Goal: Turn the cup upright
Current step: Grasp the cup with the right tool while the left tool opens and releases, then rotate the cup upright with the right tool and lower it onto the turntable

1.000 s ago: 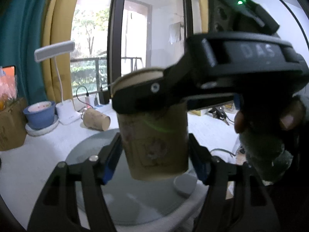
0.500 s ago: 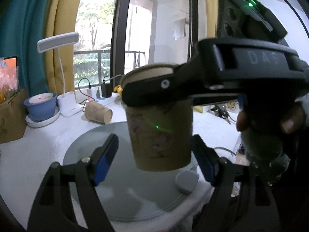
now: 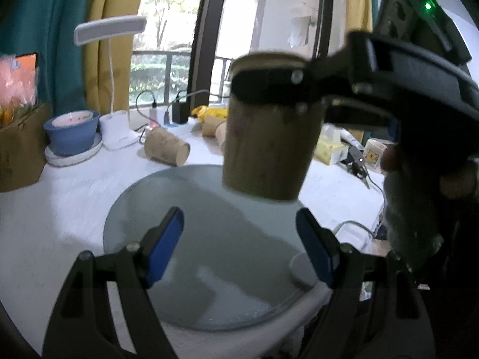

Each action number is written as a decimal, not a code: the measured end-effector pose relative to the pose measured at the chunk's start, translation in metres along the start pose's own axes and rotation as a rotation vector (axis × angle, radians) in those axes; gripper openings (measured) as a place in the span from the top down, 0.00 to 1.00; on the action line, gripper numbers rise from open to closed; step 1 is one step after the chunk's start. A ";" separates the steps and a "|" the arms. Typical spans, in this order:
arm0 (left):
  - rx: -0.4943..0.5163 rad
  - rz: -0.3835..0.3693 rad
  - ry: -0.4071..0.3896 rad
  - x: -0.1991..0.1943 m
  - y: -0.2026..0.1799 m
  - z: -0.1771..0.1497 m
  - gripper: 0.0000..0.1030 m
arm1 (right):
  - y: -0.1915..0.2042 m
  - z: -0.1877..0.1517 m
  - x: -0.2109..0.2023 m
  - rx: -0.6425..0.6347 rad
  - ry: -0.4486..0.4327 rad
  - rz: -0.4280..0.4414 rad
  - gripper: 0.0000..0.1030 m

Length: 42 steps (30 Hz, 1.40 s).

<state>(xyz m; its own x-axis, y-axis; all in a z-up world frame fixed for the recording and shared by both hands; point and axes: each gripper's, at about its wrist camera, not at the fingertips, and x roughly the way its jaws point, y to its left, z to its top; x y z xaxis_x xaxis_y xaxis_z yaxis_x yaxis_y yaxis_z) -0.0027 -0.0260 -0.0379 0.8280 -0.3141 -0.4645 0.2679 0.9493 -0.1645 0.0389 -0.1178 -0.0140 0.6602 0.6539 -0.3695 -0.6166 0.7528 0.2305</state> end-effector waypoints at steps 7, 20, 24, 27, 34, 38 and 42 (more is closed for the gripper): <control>-0.144 0.048 0.068 0.006 0.039 -0.002 0.24 | -0.005 0.007 0.018 -0.063 -0.042 -0.069 0.35; -0.313 0.096 0.145 0.017 0.093 -0.005 0.24 | -0.020 -0.023 0.075 -0.196 -0.037 -0.209 0.35; -0.363 0.066 0.170 0.025 0.104 -0.002 0.24 | -0.020 -0.028 0.090 -0.224 -0.028 -0.231 0.35; -0.383 0.071 0.192 0.032 0.110 -0.001 0.24 | -0.019 -0.030 0.099 -0.241 -0.014 -0.244 0.35; -0.425 0.065 0.229 0.044 0.121 -0.006 0.24 | -0.025 -0.031 0.116 -0.232 0.035 -0.273 0.35; -0.428 0.061 0.232 0.045 0.123 -0.006 0.24 | -0.027 -0.034 0.120 -0.234 0.080 -0.283 0.35; -0.431 0.056 0.237 0.047 0.124 -0.005 0.24 | -0.027 -0.037 0.124 -0.248 0.115 -0.287 0.35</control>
<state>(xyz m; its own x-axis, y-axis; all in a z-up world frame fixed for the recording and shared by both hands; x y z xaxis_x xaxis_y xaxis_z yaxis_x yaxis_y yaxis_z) 0.0670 0.0764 -0.0850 0.6871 -0.3042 -0.6598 -0.0438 0.8892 -0.4555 0.1214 -0.0600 -0.0989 0.7774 0.3958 -0.4889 -0.5079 0.8535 -0.1166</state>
